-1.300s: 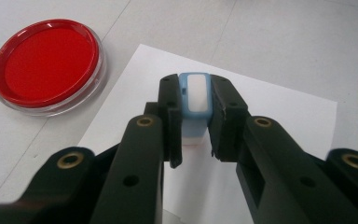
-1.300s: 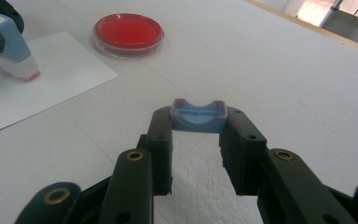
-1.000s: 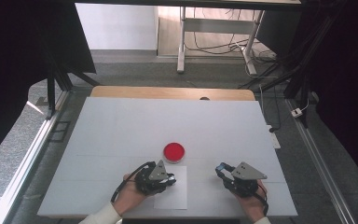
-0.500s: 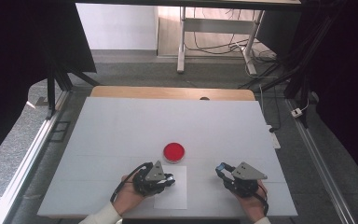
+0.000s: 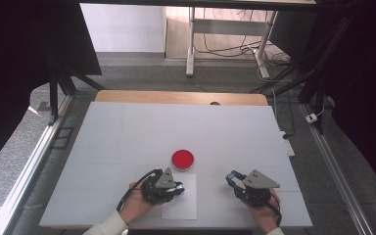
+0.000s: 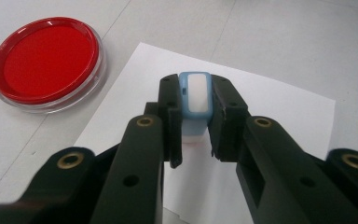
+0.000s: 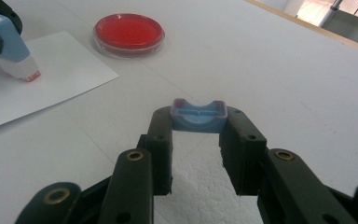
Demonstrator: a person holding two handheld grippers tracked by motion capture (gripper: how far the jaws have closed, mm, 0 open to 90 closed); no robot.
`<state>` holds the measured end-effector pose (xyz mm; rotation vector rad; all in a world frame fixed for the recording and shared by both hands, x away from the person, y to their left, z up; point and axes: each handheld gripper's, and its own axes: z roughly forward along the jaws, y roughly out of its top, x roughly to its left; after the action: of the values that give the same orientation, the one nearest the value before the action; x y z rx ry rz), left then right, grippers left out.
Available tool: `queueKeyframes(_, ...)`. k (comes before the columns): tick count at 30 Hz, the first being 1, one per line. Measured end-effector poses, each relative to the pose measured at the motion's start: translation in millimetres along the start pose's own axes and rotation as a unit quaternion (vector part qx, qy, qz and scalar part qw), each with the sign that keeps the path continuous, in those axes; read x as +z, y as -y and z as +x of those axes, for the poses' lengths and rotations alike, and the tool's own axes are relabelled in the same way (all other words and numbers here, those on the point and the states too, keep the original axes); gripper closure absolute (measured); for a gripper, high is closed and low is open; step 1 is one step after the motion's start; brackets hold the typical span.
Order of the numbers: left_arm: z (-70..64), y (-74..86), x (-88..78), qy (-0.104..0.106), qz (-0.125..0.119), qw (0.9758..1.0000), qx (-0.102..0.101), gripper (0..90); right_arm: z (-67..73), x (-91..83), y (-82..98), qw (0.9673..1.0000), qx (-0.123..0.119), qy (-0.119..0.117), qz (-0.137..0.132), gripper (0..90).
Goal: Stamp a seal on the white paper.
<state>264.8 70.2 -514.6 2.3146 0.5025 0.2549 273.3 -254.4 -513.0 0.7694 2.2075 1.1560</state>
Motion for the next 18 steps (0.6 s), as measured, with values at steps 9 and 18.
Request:
queueKeyframes(9, 2.6, -1.8, 0.0, 0.006, 0.007, 0.9999, -0.005, 76.7, -0.2, -0.7, -0.2, 1.0000, 0.002, -0.001, -0.003, 64.9)
queueKeyframes(18, 4.6, -4.9, 0.4, 0.013, 0.016, 0.9997, -0.012, 76.7, -1.2, -1.6, -0.4, 1.0000, 0.003, 0.000, -0.004, 64.9)
